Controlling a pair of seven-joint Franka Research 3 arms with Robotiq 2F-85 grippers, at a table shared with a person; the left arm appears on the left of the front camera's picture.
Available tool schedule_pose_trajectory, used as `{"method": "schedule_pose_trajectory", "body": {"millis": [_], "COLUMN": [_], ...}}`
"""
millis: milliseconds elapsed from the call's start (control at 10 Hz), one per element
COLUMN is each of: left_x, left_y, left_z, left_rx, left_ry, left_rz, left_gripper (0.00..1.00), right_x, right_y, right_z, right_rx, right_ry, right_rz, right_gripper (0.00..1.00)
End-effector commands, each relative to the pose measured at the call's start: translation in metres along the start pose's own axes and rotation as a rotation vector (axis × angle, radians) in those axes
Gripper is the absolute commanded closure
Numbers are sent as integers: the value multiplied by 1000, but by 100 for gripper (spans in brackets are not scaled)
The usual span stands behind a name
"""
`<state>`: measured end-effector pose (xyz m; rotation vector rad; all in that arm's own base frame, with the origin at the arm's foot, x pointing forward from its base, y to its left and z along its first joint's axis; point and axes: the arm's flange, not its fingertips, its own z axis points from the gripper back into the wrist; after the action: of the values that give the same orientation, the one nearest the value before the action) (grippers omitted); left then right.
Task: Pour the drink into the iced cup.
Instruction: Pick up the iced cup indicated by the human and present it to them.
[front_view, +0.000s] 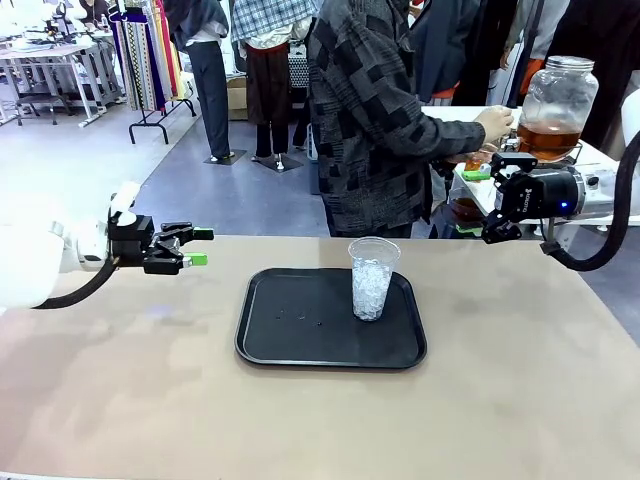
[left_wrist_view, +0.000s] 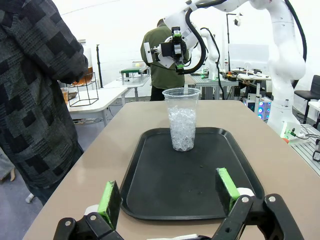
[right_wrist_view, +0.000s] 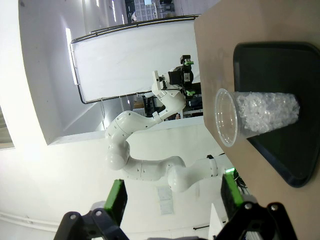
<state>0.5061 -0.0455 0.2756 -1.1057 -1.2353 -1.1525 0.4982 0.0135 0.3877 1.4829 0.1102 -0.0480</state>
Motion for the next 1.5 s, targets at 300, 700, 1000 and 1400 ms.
{"method": "schedule_pose_trajectory", "body": {"millis": [300,700,1000,1400], "left_x": [2,2,2,2], "left_y": [0,0,0,0], "left_z": [0,0,0,0], "left_rx": [3,3,3,3], "left_ry": [-4,-4,-4,-4], "left_rz": [-2,-2,-2,-2], "left_gripper": [0,0,0,0], "right_x": [0,0,0,0], "right_y": [2,2,2,2], "right_z": [0,0,0,0], "right_rx": [2,2,2,2], "right_ry": [-1,-1,-1,-1], "right_rz": [8,8,8,8], "right_gripper": [0,0,0,0]}}
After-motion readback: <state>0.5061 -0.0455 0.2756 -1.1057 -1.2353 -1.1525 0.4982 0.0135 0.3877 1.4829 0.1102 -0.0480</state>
